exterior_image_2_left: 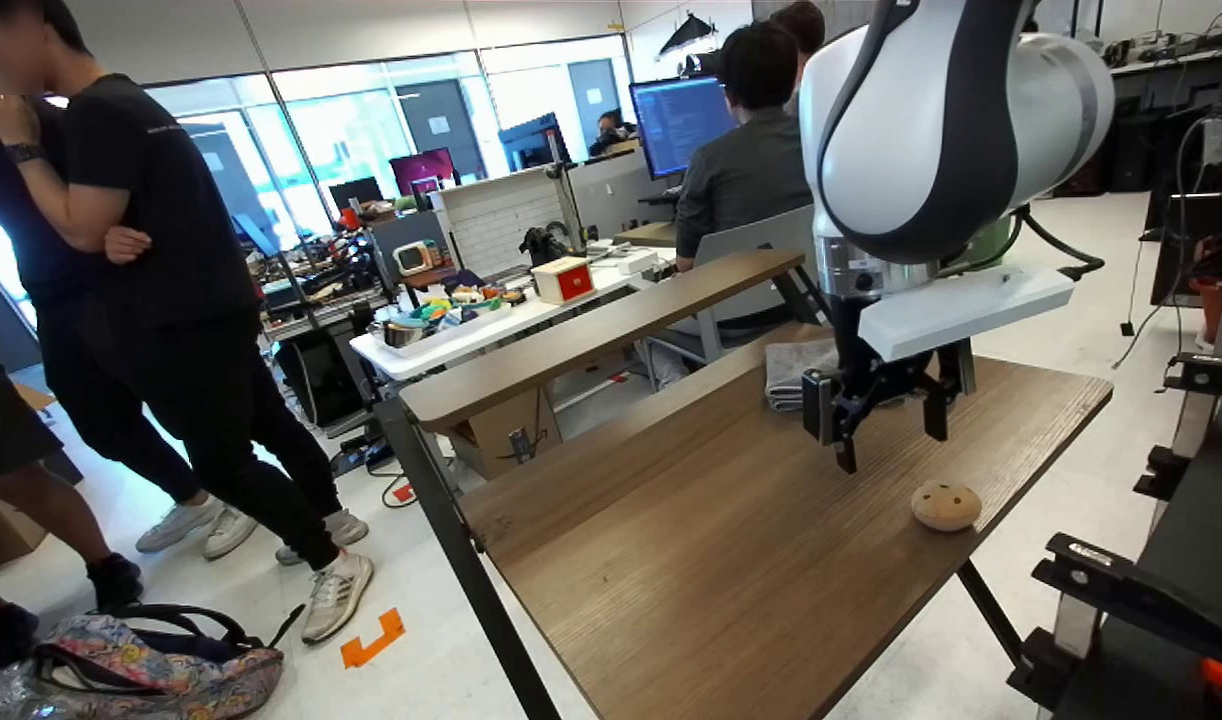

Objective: Use the grey towel to wipe the table, move the cookie plush toy backwards

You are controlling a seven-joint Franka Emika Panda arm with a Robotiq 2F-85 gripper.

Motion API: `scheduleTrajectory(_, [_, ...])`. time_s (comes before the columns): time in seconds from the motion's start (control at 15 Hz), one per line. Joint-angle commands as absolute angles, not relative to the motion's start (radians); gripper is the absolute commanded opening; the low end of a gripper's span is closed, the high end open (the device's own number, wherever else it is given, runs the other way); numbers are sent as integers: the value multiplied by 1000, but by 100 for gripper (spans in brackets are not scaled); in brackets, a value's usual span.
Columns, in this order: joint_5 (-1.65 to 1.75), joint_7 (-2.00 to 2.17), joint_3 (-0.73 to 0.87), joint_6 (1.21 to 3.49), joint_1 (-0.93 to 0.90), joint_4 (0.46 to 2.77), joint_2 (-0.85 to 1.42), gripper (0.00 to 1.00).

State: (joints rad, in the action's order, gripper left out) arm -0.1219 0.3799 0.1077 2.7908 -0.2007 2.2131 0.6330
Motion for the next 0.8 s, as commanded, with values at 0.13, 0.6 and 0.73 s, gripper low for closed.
scheduleTrajectory(0.13, [-127,240,10,2725,-96,2277,603,100])
scheduleTrajectory(0.6, [-127,271,14,2668,-113,2275,634,80])
scheduleTrajectory(0.73, [-134,269,7,2664,-107,2271,641,66])
